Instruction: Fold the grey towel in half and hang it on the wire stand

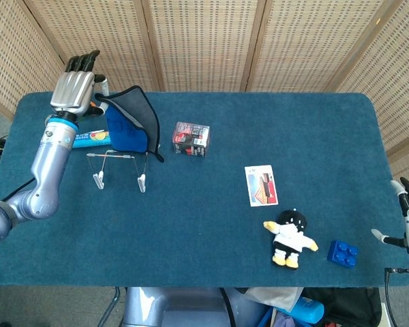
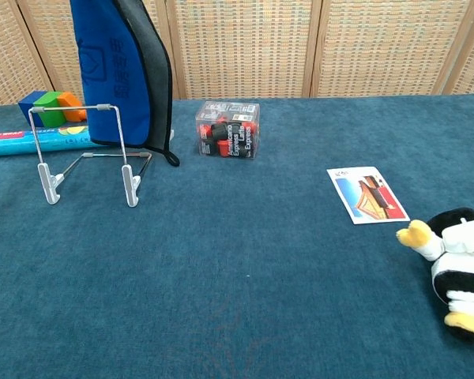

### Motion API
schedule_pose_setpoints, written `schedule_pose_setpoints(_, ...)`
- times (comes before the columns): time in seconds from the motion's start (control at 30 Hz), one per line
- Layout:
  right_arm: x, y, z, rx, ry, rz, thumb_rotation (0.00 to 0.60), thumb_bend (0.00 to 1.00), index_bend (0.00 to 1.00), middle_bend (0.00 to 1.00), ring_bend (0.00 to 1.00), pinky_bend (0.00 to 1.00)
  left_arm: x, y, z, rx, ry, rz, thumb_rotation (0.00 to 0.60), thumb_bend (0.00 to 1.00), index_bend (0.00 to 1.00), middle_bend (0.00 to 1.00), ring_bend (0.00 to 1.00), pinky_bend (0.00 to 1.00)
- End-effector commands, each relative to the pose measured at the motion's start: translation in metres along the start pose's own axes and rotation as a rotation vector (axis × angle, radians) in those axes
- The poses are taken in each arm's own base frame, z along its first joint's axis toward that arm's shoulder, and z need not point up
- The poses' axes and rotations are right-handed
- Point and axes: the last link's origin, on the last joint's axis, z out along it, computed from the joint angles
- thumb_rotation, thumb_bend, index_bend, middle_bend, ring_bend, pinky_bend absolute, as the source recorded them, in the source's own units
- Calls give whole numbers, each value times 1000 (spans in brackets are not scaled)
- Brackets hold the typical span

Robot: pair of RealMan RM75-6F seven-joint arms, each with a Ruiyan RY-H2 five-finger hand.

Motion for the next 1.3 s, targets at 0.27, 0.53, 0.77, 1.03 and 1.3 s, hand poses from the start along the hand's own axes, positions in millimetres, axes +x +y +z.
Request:
schedule_pose_setpoints(0.27,1,-3,-4,14,5,2,600,0,0,0,0,0,5,-40,-21,0,-16,-33,600,563,844,0,0,0)
schedule_pose_setpoints(0.53,0,-7,-7,28,3,-1,600,0,0,0,0,0,12,-49,-46,-59,-11,-51,600,561,844,0,0,0)
schedule_pose_setpoints(0.77,-2,-10,-10,44,-3,-9,600,0,0,0,0,0,21,-52,-67,-85,2,-26,600,561,844,0,0,0)
schedule_pose_setpoints(1.03,0,-12,-12,56,2,-2,600,0,0,0,0,0,10,-71,-89,-68,-51,29,600,561,845,0,0,0)
schedule_pose_setpoints(1.3,0,-15,-15,71,3,0,600,0,0,0,0,0,4,-78,-107,-133,-26,-26,600,561,844,0,0,0)
